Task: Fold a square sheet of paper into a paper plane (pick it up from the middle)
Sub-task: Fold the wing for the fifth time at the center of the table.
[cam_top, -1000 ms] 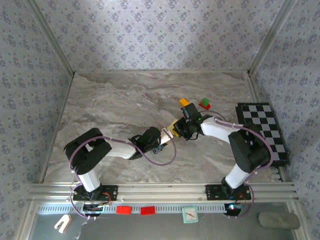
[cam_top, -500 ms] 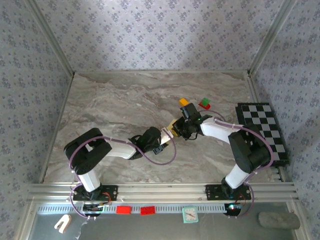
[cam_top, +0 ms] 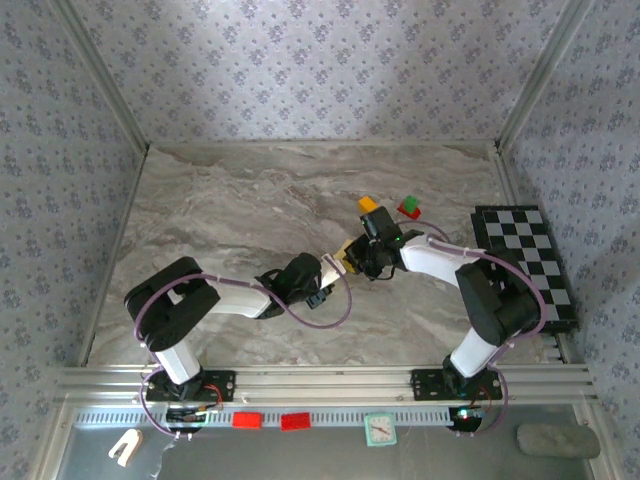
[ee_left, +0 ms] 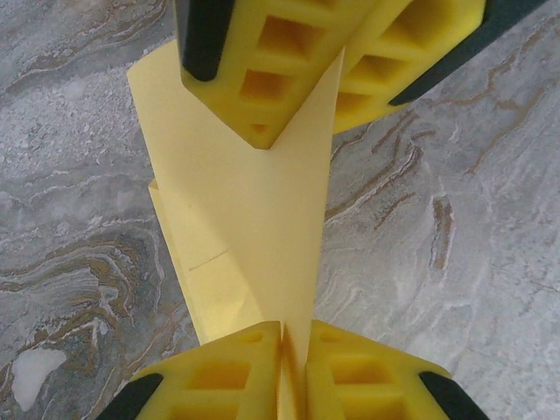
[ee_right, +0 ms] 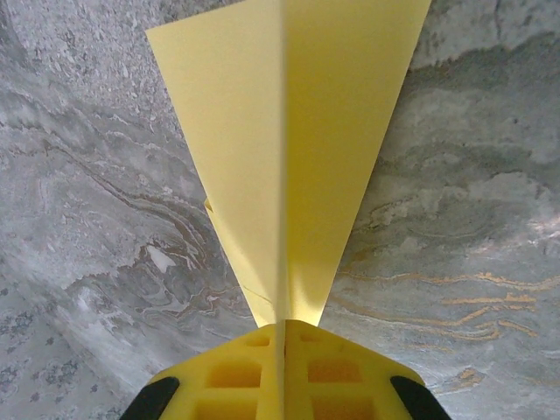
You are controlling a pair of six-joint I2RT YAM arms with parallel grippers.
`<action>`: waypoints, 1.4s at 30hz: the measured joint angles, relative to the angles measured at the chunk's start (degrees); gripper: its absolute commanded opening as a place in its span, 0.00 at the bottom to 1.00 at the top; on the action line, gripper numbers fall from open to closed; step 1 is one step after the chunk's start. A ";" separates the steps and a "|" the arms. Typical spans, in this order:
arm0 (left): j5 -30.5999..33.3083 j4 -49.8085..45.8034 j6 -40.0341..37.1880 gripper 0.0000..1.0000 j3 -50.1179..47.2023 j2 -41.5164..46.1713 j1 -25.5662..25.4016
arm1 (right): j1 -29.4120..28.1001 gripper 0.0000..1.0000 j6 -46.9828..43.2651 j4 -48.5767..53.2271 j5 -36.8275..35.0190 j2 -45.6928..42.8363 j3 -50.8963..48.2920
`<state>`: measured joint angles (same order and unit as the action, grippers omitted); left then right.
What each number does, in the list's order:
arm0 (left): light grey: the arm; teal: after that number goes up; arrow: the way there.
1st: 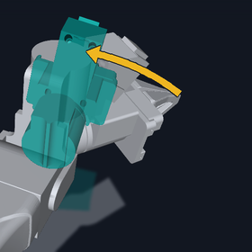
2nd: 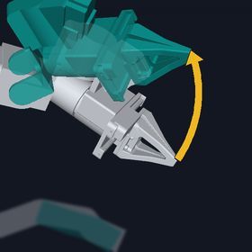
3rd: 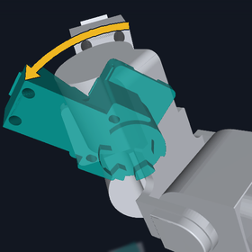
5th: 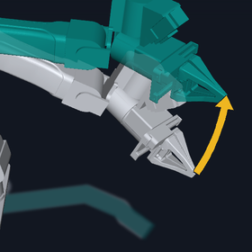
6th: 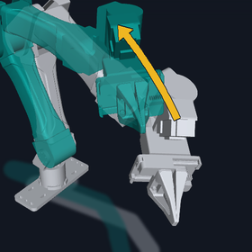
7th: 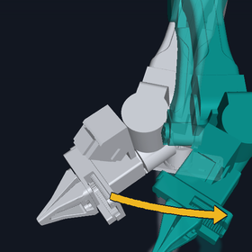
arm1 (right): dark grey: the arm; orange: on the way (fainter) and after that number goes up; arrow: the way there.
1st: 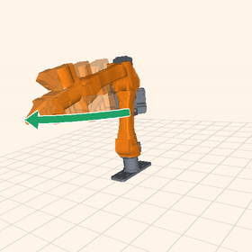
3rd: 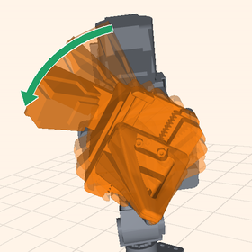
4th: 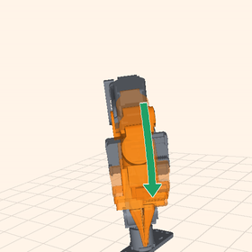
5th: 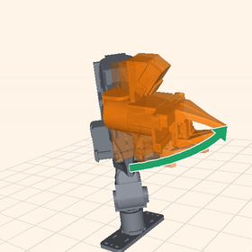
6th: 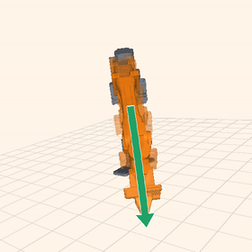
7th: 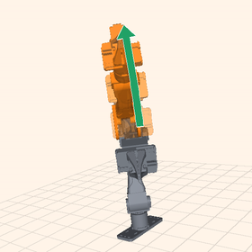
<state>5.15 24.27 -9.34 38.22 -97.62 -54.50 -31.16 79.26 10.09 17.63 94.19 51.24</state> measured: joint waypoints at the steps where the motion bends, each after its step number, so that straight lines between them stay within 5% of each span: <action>1: 0.00 -0.02 0.00 0.14 0.00 0.00 0.02 | 0.00 0.06 0.00 0.00 0.02 0.00 0.00; 8: -0.44 -0.07 0.28 0.08 0.00 -0.11 0.11 | -0.02 0.13 -0.02 0.00 0.24 0.00 0.00; 13: -1.51 -0.07 1.31 0.00 0.00 -0.11 0.79 | 0.00 0.52 -0.81 0.11 0.37 0.00 0.02; 17: -3.80 -0.09 2.99 0.00 -0.02 -0.11 2.32 | 0.28 0.67 -2.62 1.79 0.15 -0.09 0.26; 42: -27.54 -9.01 16.55 0.00 5.51 -0.22 12.66 | 4.50 0.75 -7.02 5.20 -2.56 -5.81 0.11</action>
<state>-22.39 15.27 7.20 43.72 -97.84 -41.85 -26.65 72.25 15.29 15.07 88.38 51.35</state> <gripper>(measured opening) 0.048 0.749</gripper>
